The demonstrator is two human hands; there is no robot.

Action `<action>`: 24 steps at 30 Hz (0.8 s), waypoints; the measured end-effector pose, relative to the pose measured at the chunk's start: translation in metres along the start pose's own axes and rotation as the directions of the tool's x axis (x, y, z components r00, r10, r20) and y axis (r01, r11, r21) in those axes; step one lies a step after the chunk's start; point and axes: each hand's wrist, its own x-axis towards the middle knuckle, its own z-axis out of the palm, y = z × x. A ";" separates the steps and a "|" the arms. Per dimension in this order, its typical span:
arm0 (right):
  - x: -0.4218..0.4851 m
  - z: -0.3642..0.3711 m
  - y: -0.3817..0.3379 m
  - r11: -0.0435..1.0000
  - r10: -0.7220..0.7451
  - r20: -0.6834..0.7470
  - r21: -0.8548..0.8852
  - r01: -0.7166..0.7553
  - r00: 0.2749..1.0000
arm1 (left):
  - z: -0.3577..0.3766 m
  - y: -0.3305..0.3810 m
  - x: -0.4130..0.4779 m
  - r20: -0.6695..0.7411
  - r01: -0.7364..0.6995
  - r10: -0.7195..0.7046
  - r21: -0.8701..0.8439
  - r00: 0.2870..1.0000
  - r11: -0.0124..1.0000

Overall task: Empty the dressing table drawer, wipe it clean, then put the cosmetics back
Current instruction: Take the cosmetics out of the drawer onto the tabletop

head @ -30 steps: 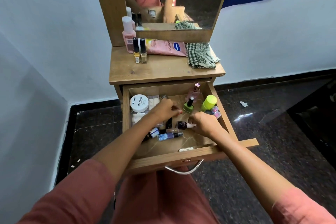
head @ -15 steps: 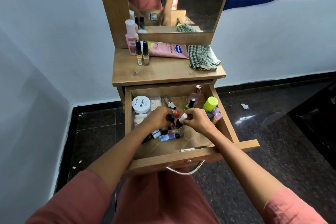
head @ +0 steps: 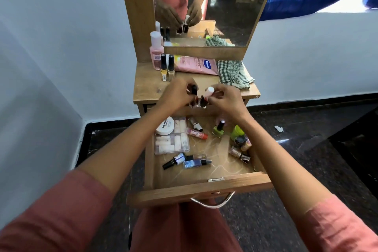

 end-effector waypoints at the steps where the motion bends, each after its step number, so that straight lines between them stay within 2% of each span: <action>1: 0.010 0.001 -0.004 1.000 -0.007 -0.015 0.002 0.007 1.000 | -0.006 0.001 0.008 -0.028 0.003 -0.002 0.017 1.000 1.000; 4: 0.036 0.007 -0.013 0.997 -0.053 -0.075 -0.062 0.049 0.996 | -0.022 0.002 0.031 -0.066 0.011 -0.007 0.075 0.998 0.997; 8: 0.064 0.016 -0.022 0.993 -0.096 -0.141 -0.082 0.085 0.985 | -0.037 -0.003 0.060 -0.033 -0.004 0.011 0.223 0.999 0.975; 16: 0.094 0.037 -0.026 0.996 -0.076 -0.108 -0.046 0.072 0.991 | -0.041 -0.010 0.086 -0.105 0.023 0.030 0.469 0.994 0.883; 24: 0.101 0.045 -0.028 0.998 -0.063 -0.098 -0.006 0.063 0.993 | -0.044 -0.011 0.090 -0.065 0.001 0.034 0.470 0.997 0.883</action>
